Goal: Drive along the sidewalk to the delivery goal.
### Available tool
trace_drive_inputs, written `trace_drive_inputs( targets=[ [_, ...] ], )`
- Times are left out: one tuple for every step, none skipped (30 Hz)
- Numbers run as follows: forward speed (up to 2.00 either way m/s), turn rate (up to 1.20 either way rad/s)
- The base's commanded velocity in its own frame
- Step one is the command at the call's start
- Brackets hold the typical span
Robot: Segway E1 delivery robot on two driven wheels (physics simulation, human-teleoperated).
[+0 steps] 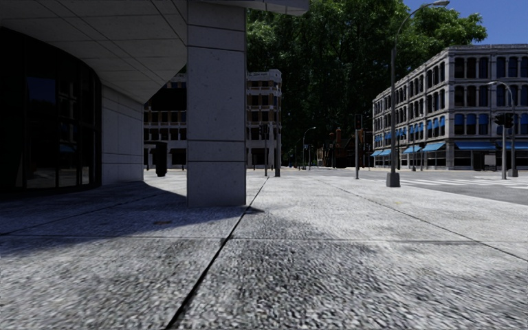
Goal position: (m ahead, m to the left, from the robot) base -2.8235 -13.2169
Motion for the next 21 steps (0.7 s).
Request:
trace_drive_inputs(
  targets=[
    [2.00,0.00],
    [2.00,0.00],
    [2.00,0.00],
    [2.00,0.00],
    [2.00,0.00],
    [2.00,0.00],
    [2.00,0.00],
    [2.00,0.00],
    [2.00,-0.06],
    [2.00,-0.18],
    [2.00,-0.31],
    [2.00,-0.31],
    [2.00,-0.42],
    [2.00,-0.47],
    [2.00,-0.48],
    [2.00,-0.48],
    [2.00,-0.48],
    [2.00,-0.48],
    [2.00,-0.48],
    [2.00,-0.48],
    [2.00,-0.48]
  ],
)
